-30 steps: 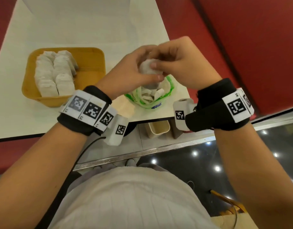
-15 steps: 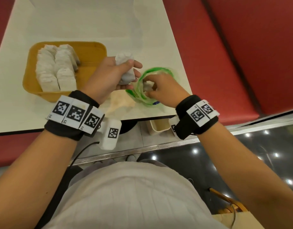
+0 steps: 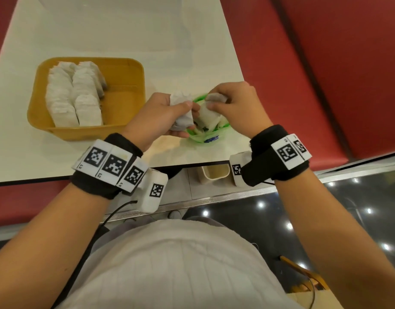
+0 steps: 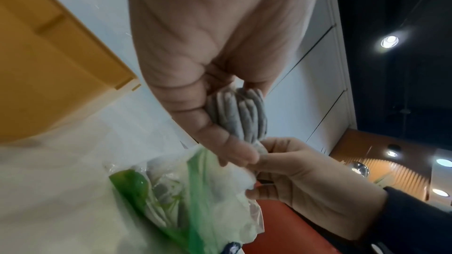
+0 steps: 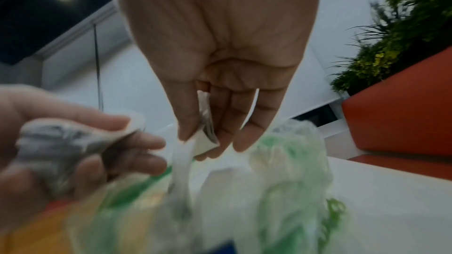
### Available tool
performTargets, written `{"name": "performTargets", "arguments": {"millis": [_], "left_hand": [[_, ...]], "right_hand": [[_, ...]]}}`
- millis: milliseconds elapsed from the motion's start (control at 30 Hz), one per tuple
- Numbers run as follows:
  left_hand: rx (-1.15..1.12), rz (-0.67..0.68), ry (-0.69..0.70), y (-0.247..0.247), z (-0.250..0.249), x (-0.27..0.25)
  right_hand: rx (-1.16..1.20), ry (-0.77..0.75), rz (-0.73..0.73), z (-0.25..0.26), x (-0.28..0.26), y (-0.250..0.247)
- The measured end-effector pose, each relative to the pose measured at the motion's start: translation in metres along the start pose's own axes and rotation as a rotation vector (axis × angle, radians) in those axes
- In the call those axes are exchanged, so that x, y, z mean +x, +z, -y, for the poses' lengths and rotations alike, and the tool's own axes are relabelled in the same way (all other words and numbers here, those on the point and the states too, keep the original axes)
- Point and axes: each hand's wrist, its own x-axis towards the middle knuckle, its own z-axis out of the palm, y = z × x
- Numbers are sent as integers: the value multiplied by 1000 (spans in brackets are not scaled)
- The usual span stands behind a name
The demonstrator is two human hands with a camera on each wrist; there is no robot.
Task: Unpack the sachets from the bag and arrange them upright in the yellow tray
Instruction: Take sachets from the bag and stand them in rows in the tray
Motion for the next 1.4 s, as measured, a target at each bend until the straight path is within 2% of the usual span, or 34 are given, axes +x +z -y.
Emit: {"name": "performTargets", "arguments": {"millis": [133,300,367,533,600,667,733,833,900,1000,1033,1133,1233,1400], "left_hand": [[-147,-56,-55,-7,-1,3],[-416,48,-162,-2,-13,3],[-527,122,-206,-1,-18,3],[-775,251,-272,-4,-20,4],[-847,296,-260,-6,-17,5],[-898,332,-236,-8,-16,5],[-890,309,-228,-9,-16,6],[-841,133,-210,-8,-13,7],[-861,60,-215,-10,-11,7],[-912,-12,-206,-19,-10,7],[-914,-28,-196,-23,-10,6],[-911,-51,-175,-29,-10,3],[-853,-44,-172,-29,-8,0],[-788,-8,-173,-26,-4,-6]], "right_hand": [[335,77,-102,8,-1,-21],[590,16,0,45,1,-36],[570,-47,-17,55,4,-36],[153,-316,-374,61,10,-17],[26,-379,-424,62,5,-4],[-29,-384,-350,61,-2,12],[-112,-363,-170,61,-6,22],[-171,-357,50,65,-11,14],[-111,-334,51,64,-14,0],[-42,-224,-95,48,-11,-14],[-80,-175,-92,41,-8,-14],[-269,-75,74,17,0,-3],[-400,-88,243,2,10,15],[-491,-174,325,-7,17,45]]}}
